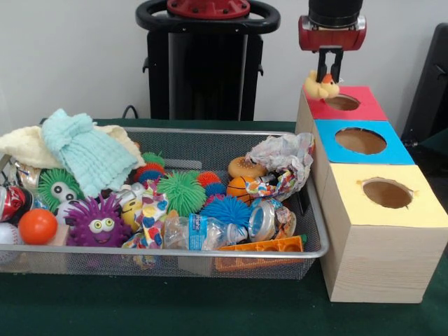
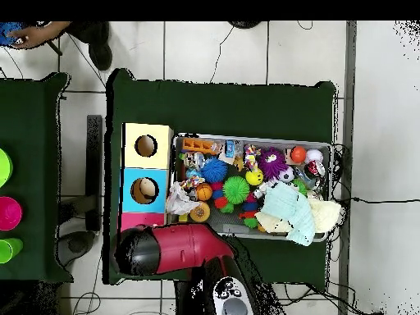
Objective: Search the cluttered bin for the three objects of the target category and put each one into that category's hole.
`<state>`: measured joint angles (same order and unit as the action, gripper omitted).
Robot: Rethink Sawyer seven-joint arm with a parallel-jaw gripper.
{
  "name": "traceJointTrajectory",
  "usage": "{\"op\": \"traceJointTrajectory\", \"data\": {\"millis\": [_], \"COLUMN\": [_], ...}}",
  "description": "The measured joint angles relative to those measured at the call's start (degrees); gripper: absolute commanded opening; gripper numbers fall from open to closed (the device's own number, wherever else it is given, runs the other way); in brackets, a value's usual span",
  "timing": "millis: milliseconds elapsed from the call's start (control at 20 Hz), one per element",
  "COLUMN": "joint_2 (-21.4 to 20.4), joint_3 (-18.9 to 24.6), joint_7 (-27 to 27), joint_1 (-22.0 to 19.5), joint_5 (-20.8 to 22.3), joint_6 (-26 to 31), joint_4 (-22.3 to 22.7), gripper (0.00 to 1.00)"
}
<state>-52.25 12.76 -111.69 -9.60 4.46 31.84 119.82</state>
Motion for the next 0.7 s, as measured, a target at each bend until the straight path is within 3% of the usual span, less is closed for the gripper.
{"op": "traceJointTrajectory", "data": {"millis": [700], "joint_2": [2.72], "joint_3": [-1.33], "joint_7": [-0.13], "joint_1": [4.42], "joint_5": [-2.27], "joint_6": [-0.01], "joint_4": [-0.89], "gripper": [0.00]}}
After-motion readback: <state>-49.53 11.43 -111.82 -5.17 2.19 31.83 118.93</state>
